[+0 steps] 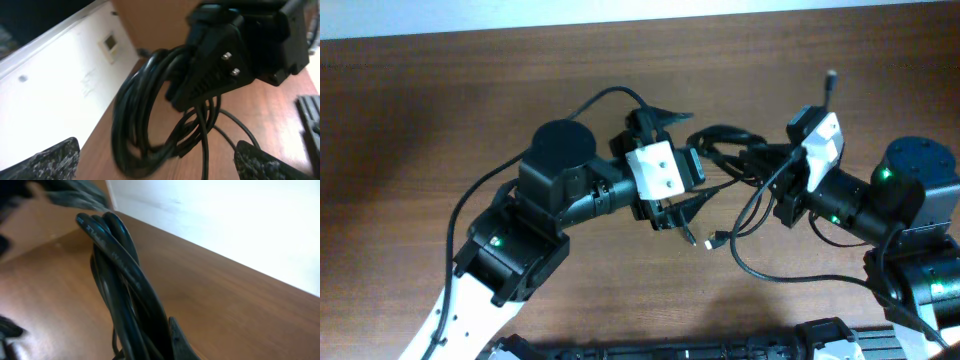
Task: Untangle cables
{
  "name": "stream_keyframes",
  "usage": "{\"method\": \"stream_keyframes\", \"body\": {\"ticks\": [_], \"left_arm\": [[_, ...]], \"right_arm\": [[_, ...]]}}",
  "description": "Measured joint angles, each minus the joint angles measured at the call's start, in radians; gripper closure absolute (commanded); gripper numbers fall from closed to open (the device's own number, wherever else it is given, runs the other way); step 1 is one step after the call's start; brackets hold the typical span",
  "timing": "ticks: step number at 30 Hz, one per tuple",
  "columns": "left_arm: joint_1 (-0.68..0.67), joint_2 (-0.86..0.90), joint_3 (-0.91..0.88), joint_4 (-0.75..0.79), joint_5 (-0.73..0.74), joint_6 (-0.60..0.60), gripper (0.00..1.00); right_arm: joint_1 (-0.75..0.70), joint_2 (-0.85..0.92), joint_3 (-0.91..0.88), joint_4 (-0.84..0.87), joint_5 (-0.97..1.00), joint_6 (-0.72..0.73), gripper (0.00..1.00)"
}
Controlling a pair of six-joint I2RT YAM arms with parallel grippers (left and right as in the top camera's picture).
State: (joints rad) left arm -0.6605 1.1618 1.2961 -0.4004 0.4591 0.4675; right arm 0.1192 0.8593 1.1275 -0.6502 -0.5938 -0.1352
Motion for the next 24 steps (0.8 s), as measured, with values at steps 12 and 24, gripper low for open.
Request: {"method": "stream_keyframes", "body": {"ticks": [12,24], "left_arm": [[0.000,-0.048,0.004,-0.040,-0.359,-0.545,0.01],[0.000,0.023,0.004,0.001,-0.275,-0.694,0.01]], "right_arm": [[0.000,0.000,0.000,0.077,-0.030,0.103,0.96],[0.000,0.000,0.000,0.094,-0.111,0.109,0.96]]}}
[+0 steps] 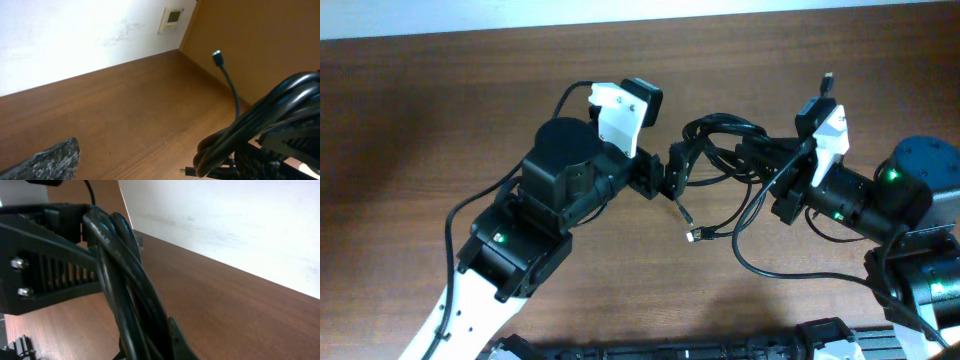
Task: Untangle cables
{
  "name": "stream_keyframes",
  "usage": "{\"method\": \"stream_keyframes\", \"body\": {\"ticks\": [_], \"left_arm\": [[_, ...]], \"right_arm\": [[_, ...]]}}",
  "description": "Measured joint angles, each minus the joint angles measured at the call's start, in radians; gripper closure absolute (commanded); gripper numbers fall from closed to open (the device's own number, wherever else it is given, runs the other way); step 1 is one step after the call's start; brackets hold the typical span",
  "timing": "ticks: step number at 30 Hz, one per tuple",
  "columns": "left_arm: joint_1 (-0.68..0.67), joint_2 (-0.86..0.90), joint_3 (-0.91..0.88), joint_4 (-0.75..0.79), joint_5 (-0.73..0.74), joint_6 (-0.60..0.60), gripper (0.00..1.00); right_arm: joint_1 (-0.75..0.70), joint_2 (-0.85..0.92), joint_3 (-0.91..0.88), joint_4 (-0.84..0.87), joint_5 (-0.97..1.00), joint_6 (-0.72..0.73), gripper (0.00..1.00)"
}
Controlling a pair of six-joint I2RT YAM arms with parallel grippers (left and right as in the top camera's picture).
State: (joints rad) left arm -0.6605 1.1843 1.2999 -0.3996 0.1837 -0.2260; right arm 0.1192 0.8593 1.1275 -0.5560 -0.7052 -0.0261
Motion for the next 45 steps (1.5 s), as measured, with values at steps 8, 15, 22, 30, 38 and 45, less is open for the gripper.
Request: {"method": "stream_keyframes", "body": {"ticks": [8,15,22,30,38,45], "left_arm": [[-0.002,0.012,0.000,0.001,-0.028,-0.003,0.16],[-0.006,0.041,0.000,0.056,-0.083,-0.003,0.16],[-0.002,0.044,0.000,0.095,-0.033,-0.003,0.22],[0.002,0.095,0.000,0.149,0.032,-0.004,0.19],[0.014,0.122,0.000,0.194,0.154,-0.006,0.01],[0.014,0.123,0.000,0.221,0.189,-0.006,0.01]], "right_arm": [[0.000,0.000,0.000,0.003,0.000,0.000,0.96],[0.000,0.008,0.000,0.011,-0.072,0.001,0.96],[-0.001,0.007,0.000,0.013,-0.109,0.001,0.96],[-0.002,0.008,-0.001,0.024,-0.167,0.005,0.96],[-0.002,-0.010,-0.001,0.027,-0.219,0.004,0.96],[-0.002,-0.011,-0.001,0.029,-0.265,0.003,0.96]]}}
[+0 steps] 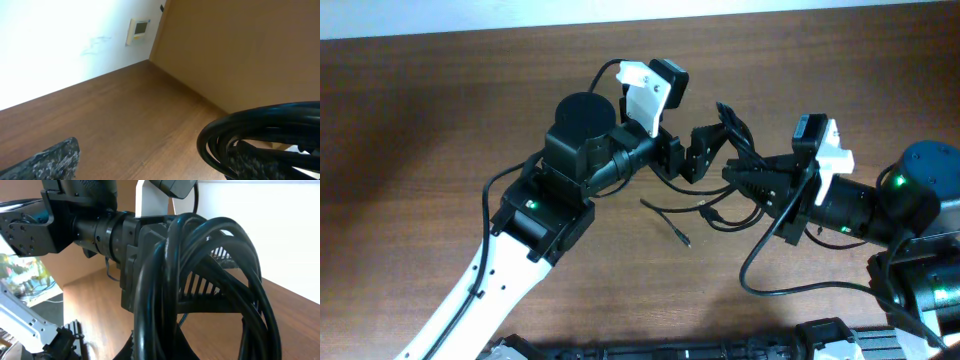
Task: Untangle cables
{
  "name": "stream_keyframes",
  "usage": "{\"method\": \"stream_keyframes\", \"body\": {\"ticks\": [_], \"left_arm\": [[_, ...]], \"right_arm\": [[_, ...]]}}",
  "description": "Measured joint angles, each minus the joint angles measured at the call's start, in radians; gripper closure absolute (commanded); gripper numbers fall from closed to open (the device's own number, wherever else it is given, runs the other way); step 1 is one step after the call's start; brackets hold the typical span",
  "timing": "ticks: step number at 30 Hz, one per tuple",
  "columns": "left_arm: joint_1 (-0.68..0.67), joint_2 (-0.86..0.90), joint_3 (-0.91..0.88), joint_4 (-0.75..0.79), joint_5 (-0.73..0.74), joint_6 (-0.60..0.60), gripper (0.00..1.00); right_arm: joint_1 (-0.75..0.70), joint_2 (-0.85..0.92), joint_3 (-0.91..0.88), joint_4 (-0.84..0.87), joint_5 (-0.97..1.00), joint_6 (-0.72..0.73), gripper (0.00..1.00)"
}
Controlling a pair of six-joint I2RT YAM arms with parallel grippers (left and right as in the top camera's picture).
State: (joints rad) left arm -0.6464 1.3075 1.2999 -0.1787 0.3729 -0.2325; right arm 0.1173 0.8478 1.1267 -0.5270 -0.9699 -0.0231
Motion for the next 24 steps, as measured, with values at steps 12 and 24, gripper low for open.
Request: {"method": "stream_keyframes", "body": {"ticks": [12,24], "left_arm": [[0.008,0.010,0.001,0.002,0.119,0.209,0.12],[-0.031,0.004,0.005,-0.073,-0.170,0.108,0.60]], "right_arm": [[0.000,0.005,0.000,-0.018,-0.046,-0.003,0.96],[-0.001,0.033,-0.004,-0.018,0.006,-0.003,0.96]]}}
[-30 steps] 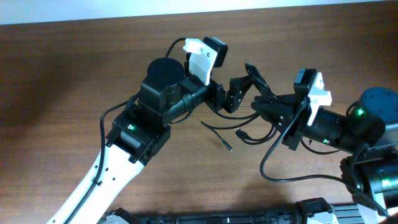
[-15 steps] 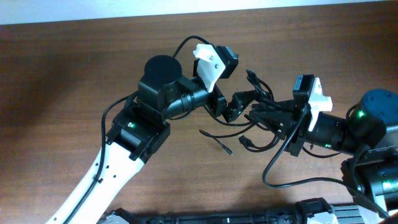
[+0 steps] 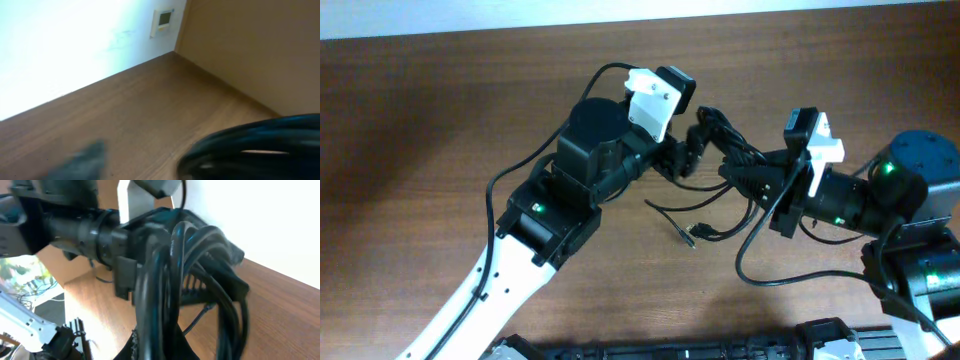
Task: Untangle cables
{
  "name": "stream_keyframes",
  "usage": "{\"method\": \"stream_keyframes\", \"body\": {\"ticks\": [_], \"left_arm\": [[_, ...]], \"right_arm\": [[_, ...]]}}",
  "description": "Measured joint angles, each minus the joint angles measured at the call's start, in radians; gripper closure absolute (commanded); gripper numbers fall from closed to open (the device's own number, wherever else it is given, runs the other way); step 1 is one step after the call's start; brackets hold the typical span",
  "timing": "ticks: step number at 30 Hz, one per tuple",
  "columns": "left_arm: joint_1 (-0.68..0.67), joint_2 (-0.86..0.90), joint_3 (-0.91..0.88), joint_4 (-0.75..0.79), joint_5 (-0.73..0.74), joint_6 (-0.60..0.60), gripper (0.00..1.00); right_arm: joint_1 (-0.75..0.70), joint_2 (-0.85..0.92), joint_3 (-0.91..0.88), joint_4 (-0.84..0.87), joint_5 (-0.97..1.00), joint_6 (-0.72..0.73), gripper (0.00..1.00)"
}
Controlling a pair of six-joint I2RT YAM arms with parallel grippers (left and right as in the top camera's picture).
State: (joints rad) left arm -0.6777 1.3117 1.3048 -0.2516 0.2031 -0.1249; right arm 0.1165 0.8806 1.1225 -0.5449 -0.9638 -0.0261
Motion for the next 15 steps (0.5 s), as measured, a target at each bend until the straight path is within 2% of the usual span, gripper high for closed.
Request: {"method": "stream_keyframes", "body": {"ticks": [2,4,5,6,10,11,12,13,15], "left_arm": [[-0.013,-0.003,0.001,-0.007,-0.015,0.000,0.64],[-0.016,-0.004,0.001,-0.008,-0.021,0.001,0.81],[-0.017,-0.005,0.001,-0.010,-0.018,0.007,0.94],[-0.019,-0.005,0.001,-0.012,-0.013,0.013,1.00],[-0.021,-0.005,0.001,-0.030,-0.032,0.008,1.00],[-0.021,-0.005,0.001,-0.033,-0.037,0.008,1.00],[-0.021,-0.005,0.001,-0.034,-0.043,0.008,1.00],[-0.021,-0.005,0.001,-0.035,-0.050,0.009,1.00],[0.006,-0.006,0.001,-0.045,-0.110,0.012,1.00]], "right_arm": [[0.000,0.007,-0.004,0.000,0.006,0.000,0.96],[0.000,0.007,-0.005,0.001,0.009,0.000,0.96],[0.000,0.008,-0.005,0.001,0.017,0.000,0.96],[0.000,0.009,-0.005,0.001,0.030,0.000,0.96],[0.000,0.009,-0.008,-0.015,0.113,0.001,0.94],[0.000,0.009,-0.008,-0.023,0.136,0.001,0.89],[0.000,0.008,-0.008,-0.026,0.160,0.001,0.69],[0.001,0.008,-0.008,-0.027,0.184,0.002,0.61],[0.001,-0.008,-0.007,-0.037,0.243,0.006,0.53]]}}
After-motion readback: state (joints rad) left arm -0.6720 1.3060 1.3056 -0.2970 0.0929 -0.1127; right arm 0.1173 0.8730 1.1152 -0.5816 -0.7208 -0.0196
